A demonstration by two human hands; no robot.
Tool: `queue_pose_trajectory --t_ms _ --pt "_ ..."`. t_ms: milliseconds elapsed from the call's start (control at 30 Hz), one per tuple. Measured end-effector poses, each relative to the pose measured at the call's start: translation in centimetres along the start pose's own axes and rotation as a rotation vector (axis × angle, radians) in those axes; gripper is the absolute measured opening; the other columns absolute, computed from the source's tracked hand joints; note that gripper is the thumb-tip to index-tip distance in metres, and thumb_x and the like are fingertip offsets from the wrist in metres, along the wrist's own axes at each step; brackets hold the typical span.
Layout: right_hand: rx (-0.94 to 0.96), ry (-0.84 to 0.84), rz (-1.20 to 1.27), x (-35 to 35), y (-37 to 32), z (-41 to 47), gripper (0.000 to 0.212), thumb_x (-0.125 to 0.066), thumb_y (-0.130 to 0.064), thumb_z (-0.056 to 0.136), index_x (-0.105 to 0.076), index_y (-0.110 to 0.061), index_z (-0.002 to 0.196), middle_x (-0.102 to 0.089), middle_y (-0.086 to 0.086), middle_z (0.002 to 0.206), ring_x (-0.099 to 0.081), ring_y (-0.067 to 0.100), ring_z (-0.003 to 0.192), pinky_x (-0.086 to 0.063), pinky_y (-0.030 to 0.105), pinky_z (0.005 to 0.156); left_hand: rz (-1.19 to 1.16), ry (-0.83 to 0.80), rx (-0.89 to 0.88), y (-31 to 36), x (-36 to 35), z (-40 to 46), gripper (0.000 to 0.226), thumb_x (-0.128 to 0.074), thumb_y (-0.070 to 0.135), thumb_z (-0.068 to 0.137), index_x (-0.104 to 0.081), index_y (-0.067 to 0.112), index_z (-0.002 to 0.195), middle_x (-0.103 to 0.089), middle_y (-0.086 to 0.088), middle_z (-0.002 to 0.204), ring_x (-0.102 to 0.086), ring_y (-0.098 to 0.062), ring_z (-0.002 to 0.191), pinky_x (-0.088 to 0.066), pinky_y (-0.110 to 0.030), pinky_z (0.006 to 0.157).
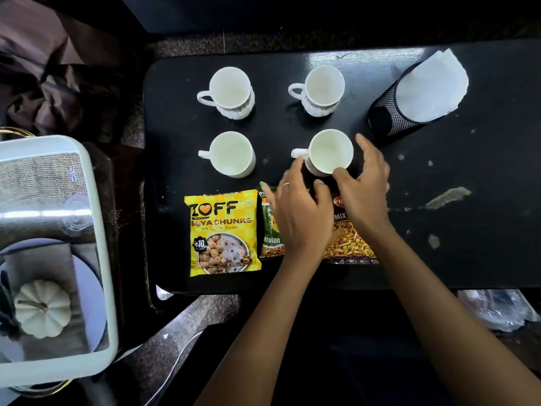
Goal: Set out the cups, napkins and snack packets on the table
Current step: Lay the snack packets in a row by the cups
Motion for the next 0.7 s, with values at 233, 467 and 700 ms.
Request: queue_pose_trajectory --t_ms 233,467,700 --pt "0.314 0.015 0.144 -2.7 -5.0 -4.4 0.043 -0.048 -0.001 0.082 -0.058 -0.007 0.122 -0.057 0.0 0.116 -0.052 0.019 0.114 -0.041 0.038 0.101 -0.369 0.423 0.249 -3.7 5.4 0.5 0.038 -0.05 0.008 0.088 -0.046 0.017 0.125 -0.044 0.004 0.124 -0.049 -0.015 0.118 -0.046 -0.023 0.088" --pt "0.025 -0.423 0.145 -10.4 -5.1 -4.4 0.067 -0.043 -0.002 0.088 -0.021 -0.016 0.149 -0.025 0.003 0.156 -0.024 0.016 0.143 -0.024 0.039 0.117 -0.492 0.258 0.387 -6.7 6.1 2.9 0.059 -0.04 0.004 0.092 -0.024 0.02 0.147 -0.03 0.0 0.153 -0.034 -0.013 0.138 -0.033 -0.006 0.088" --pt "-0.044 -0.425 0.198 -11.6 -5.1 -3.5 0.064 -0.044 -0.001 0.087 -0.027 -0.015 0.147 -0.035 0.003 0.152 -0.033 0.017 0.14 -0.029 0.041 0.115 -0.594 0.142 0.333 -6.7 6.1 3.8 0.058 -0.043 -0.002 0.091 -0.031 0.018 0.144 -0.048 0.001 0.139 -0.046 -0.011 0.13 -0.041 -0.034 0.106"
Point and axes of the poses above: each hand's wrist, its own z-axis towards the middle knuckle, its own x-axis out of the back of the hand, y = z × x, the point moved 5 cm from there along z, towards the middle knuckle
